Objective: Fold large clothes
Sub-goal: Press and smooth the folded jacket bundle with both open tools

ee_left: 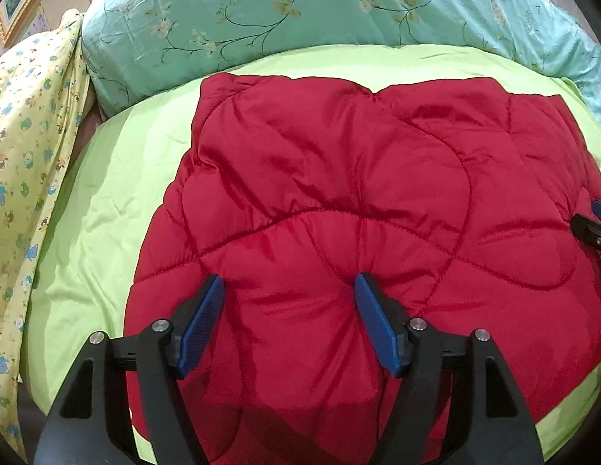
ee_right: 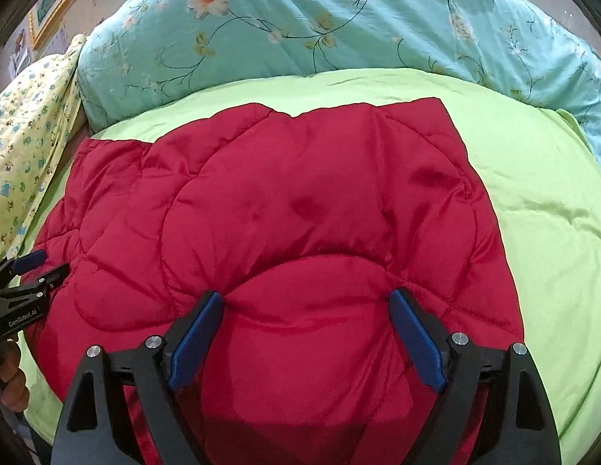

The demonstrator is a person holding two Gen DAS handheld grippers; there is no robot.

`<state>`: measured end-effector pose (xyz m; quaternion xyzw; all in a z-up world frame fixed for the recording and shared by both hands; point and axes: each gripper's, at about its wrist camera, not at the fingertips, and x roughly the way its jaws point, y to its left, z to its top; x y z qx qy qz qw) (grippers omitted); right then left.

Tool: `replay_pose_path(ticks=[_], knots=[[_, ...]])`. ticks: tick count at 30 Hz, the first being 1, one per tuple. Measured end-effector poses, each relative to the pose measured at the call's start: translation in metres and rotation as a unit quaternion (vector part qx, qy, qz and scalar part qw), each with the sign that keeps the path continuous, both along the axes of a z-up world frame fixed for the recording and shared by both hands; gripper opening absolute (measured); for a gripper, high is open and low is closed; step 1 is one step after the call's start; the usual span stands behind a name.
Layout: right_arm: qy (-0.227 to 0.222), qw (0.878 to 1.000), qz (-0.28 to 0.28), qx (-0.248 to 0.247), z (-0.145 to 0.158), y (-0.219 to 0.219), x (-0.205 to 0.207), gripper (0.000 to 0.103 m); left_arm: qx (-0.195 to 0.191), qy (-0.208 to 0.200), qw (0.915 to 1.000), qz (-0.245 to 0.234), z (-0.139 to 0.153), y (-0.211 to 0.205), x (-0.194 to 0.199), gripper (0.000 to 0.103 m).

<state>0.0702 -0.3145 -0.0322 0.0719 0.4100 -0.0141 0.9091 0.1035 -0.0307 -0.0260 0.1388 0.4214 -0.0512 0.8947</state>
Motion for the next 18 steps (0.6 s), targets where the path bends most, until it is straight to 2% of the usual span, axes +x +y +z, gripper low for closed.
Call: replay_pose_path(ticks=[8,15,18], knots=[[-0.015,1.000,-0.007,0.004,0.000,-0.004,-0.006,0.089,0.005,-0.008,0.9999,0.009,-0.004,-0.001,0.001,0.071],[-0.056,0.998,-0.006,-0.008,0.030,0.009,-0.037,0.089,0.004,-0.005,1.0000,0.006,-0.004,0.000,0.002,0.071],[-0.030,0.999,0.003,-0.030,0.021,0.018,-0.036,0.090,0.004,-0.006,0.9999,0.007,-0.004,-0.001,0.002,0.071]])
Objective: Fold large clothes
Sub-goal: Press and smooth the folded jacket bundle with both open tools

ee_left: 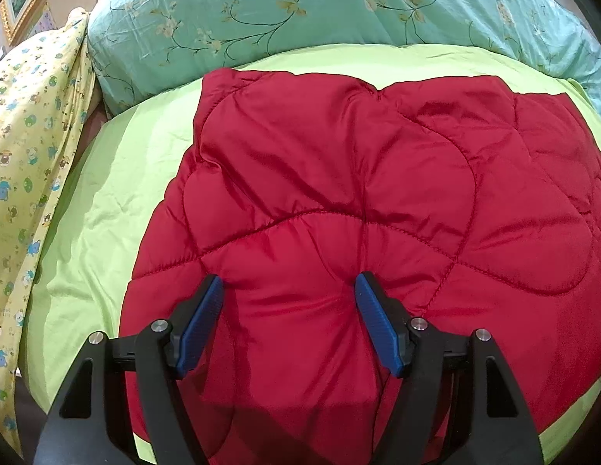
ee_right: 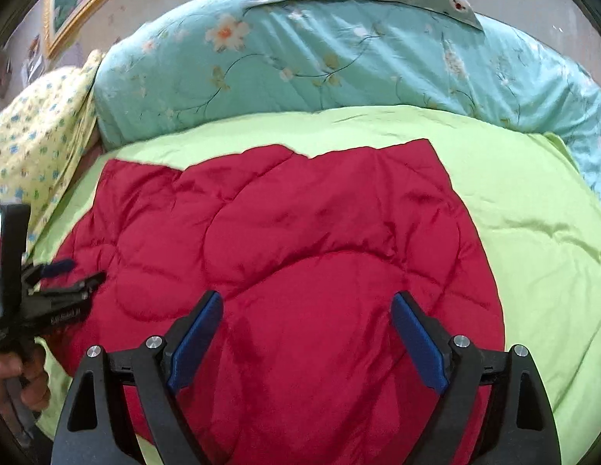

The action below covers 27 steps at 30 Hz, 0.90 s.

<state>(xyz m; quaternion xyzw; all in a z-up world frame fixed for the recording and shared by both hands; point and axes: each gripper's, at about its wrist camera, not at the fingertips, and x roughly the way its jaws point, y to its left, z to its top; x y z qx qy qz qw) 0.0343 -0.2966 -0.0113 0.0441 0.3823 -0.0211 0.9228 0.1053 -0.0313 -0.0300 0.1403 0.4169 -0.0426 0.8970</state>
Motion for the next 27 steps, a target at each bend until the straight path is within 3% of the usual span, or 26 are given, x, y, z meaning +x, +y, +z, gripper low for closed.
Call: replay_pose_path(ticks=[3,16,21,23,27], knots=[[0.017,1.000,0.002,-0.005,-0.018,0.001,0.011,0.093,0.000,-0.002,1.0000,-0.001,0.000,0.000,0.000,0.071],[0.012,1.000,0.002,-0.009,-0.026,-0.003,0.013,0.097,-0.012,-0.002,0.9999,0.006,0.010,0.003,-0.017,0.071],[0.012,1.000,0.000,-0.009,-0.026,-0.003,0.013,0.097,-0.001,-0.004,1.0000,-0.004,0.010,0.000,-0.024,0.071],[0.016,1.000,-0.003,-0.008,-0.023,-0.002,0.011,0.096,-0.013,0.005,0.9999,-0.002,0.004,0.002,-0.018,0.072],[-0.010,1.000,-0.008,-0.016,-0.002,0.005,-0.009,0.094,-0.011,0.007,0.9999,-0.004,0.001,0.002,-0.017,0.073]])
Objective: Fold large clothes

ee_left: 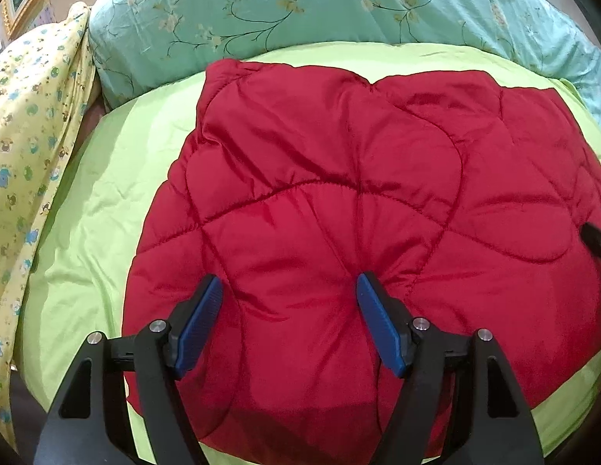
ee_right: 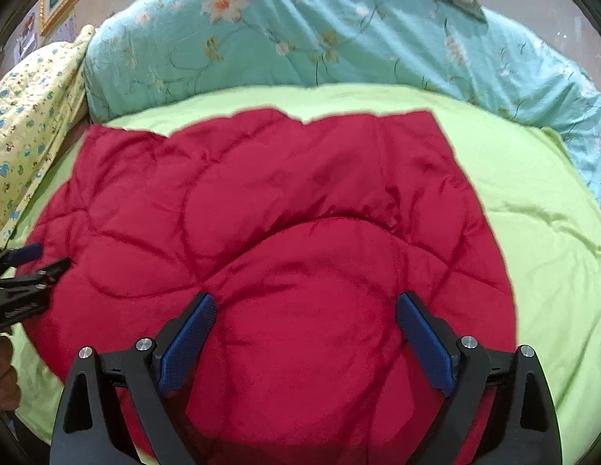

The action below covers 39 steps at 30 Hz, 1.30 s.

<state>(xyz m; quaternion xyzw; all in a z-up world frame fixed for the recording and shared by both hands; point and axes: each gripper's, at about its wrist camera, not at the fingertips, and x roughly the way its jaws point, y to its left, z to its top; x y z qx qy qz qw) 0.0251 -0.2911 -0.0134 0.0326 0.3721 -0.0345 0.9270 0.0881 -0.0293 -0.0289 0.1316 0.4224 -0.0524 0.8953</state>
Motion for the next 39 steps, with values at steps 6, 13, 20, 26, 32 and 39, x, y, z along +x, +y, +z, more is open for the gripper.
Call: replay_pose_path(ticks=[6,13,20,26,32,39], knots=[[0.029,0.999,0.016,-0.001,-0.016,0.003,0.005,0.096,0.005,-0.005,1.0000,0.001,-0.001,-0.003,-0.002,0.073],[0.028,0.999,0.015,0.008,-0.024,-0.003,0.012,0.099,0.003,-0.008,1.0000,-0.001,-0.002,-0.001,-0.001,0.074],[0.028,0.999,0.011,0.018,-0.019,-0.003,0.006,0.099,-0.008,-0.010,0.9999,-0.001,-0.001,0.002,-0.003,0.075],[0.026,0.999,0.018,0.024,-0.003,0.002,-0.018,0.098,-0.023,-0.012,0.9996,-0.007,0.010,0.011,-0.023,0.075],[0.040,0.998,0.037,0.016,0.004,0.010,-0.049,0.099,-0.023,-0.020,0.9994,-0.015,0.016,0.019,-0.058,0.084],[0.056,0.997,0.058,0.009,0.006,0.021,-0.087,0.099,-0.006,-0.003,0.9993,-0.037,0.007,0.023,-0.090,0.084]])
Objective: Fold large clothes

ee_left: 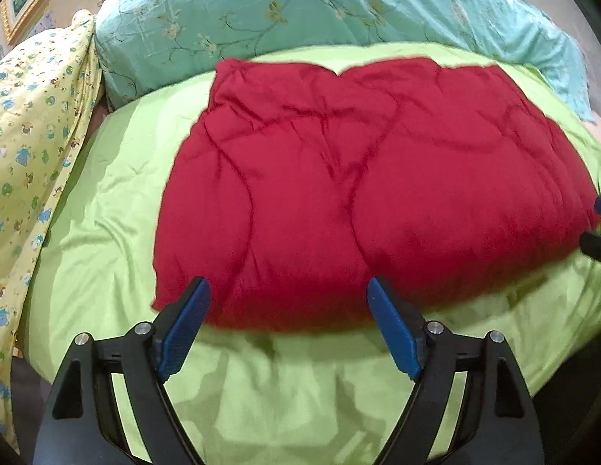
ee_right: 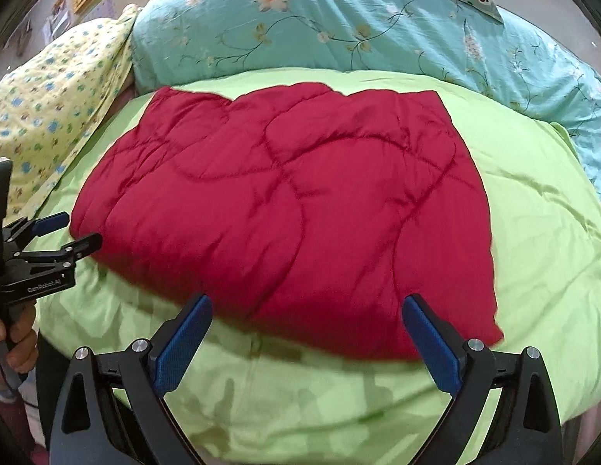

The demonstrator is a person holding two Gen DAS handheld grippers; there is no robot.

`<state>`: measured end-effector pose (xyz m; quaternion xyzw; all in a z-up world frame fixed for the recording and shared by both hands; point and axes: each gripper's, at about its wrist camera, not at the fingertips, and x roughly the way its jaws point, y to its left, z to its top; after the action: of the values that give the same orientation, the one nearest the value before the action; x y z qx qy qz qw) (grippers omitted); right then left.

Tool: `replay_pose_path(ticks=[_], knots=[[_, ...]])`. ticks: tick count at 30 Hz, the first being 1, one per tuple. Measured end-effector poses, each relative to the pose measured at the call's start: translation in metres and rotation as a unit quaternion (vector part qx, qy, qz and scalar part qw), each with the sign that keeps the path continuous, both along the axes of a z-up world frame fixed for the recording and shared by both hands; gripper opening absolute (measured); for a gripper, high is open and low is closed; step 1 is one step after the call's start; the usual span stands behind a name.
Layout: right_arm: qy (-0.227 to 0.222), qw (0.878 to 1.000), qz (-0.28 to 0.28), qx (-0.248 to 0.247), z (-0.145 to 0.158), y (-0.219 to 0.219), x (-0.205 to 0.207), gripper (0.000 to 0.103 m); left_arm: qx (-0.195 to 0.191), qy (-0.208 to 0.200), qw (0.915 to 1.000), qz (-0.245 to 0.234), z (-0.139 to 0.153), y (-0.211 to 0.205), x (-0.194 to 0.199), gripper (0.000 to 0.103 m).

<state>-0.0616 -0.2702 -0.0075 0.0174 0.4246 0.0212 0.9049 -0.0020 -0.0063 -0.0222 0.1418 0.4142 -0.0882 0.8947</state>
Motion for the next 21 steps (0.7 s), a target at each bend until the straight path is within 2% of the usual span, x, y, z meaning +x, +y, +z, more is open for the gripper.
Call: replay_pose_path(ticks=[7,12,21], knots=[[0.022,1.000,0.018,-0.003,0.002,0.013,-0.023,0.099,0.013,0.030,0.9995,-0.005,-0.010,0.000,-0.021,0.084],[0.024,0.999,0.030,-0.009,0.012,0.024,-0.030,0.099,0.003,0.021,0.9998,-0.002,0.008,0.002,-0.026,0.084],[0.003,0.999,0.033,-0.020,0.034,0.031,-0.031,0.099,-0.008,-0.018,0.9998,-0.002,0.045,0.005,-0.035,0.084]])
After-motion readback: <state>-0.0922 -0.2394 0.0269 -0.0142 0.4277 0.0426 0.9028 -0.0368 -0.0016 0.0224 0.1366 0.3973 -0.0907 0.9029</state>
